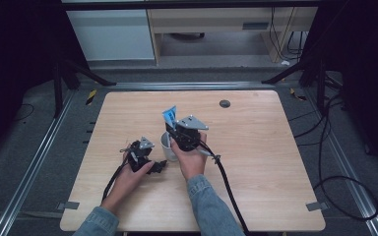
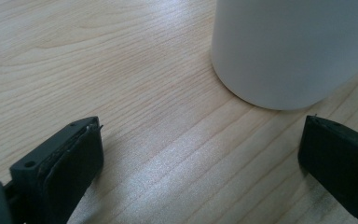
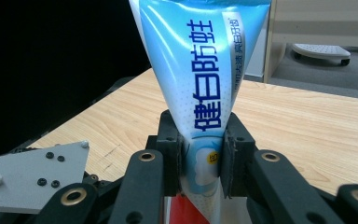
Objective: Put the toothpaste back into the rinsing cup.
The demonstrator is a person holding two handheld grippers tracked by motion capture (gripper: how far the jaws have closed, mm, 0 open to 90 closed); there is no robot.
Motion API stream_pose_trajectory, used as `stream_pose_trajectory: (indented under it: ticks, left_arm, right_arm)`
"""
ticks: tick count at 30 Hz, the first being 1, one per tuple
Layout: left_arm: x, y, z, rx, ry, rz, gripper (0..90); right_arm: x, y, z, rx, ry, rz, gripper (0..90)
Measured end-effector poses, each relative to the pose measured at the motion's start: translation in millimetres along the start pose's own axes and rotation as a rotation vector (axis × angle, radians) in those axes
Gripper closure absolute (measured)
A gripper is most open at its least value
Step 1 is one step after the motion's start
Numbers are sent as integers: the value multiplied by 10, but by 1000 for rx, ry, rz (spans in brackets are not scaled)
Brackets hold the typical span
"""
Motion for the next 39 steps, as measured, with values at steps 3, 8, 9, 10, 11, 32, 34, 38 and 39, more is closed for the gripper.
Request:
stream_pose_trajectory:
  ticks: [3,8,9,10,11,32,34,38,39]
  left_arm:
    - [0,0,0,0,0,0,0]
    - [0,0,0,0,0,1,0]
    - [0,0,0,1,0,0,0]
    - [0,0,0,1,0,0,0]
    - [0,0,0,0,0,0,0]
    - [0,0,-1,0,-1,1,0]
    - [0,0,0,0,0,1,0]
    - [0,0,-1,0,-1,1,0]
    - [0,0,-1,0,-1,1,0]
  right_arm:
    - [-9,1,2,1,-2,5,729]
    - [-42,7,16,2,-6,16,728]
    - [-45,7,19,2,-8,21,728]
    - [-45,7,19,2,-8,21,728]
    - [-48,10,22,6,-8,24,728]
    - [-67,38,24,10,-12,49,722]
    - [-66,37,24,11,-14,48,721]
    - [-65,48,26,13,-14,51,718]
    - [-65,52,25,12,-13,50,718]
Point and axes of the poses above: each handheld gripper's, and its own axes: z roughly forward along the jaws, x roughly out of its top, y roughly to its right, the point moved 2 cm from there along z, roughly forward along the jaws, and after that the axes turned 4 degrees about -y, right-handed, at the moved point
